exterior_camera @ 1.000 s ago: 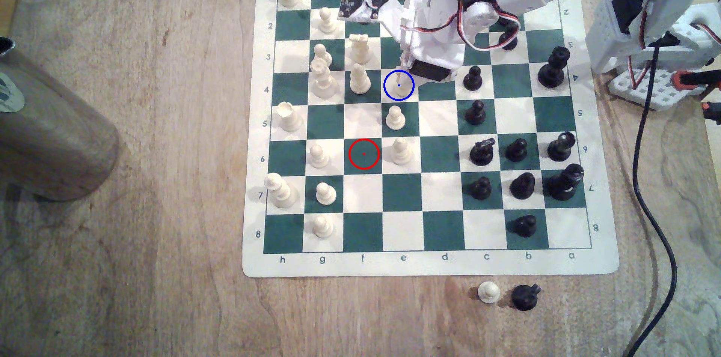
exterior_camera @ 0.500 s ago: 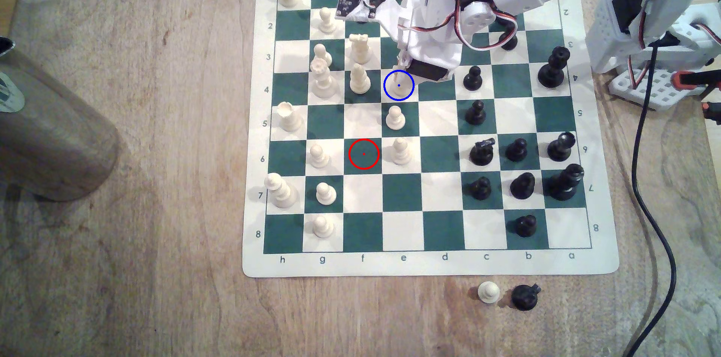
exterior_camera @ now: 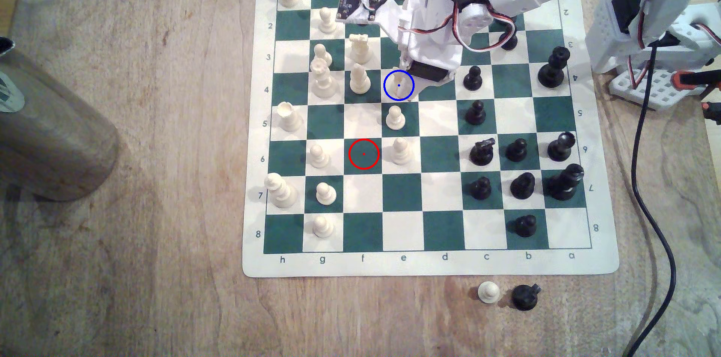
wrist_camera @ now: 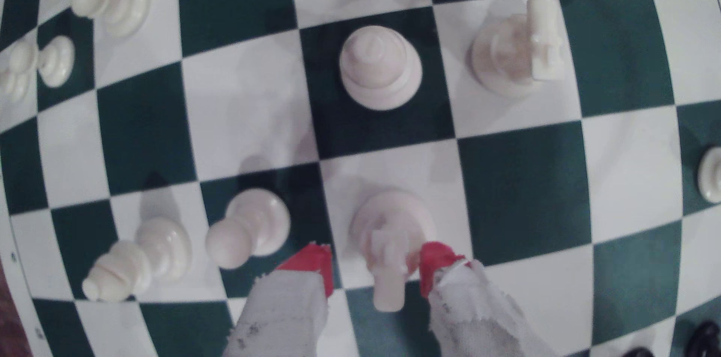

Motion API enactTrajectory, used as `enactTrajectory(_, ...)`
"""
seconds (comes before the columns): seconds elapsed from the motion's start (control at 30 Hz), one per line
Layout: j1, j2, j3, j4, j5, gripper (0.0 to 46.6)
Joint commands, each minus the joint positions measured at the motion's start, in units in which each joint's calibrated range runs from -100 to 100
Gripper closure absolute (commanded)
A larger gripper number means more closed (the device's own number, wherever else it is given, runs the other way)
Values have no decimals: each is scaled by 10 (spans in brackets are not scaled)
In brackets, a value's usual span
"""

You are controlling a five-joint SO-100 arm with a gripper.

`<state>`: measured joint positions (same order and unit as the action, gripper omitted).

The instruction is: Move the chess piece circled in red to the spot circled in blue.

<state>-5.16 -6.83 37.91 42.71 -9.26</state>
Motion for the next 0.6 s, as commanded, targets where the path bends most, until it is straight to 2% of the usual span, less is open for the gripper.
enactTrajectory(0.0, -9, -68, -19, 18, 1, 337)
enactTrajectory(0.57, -25, -340, 76, 160, -3, 329)
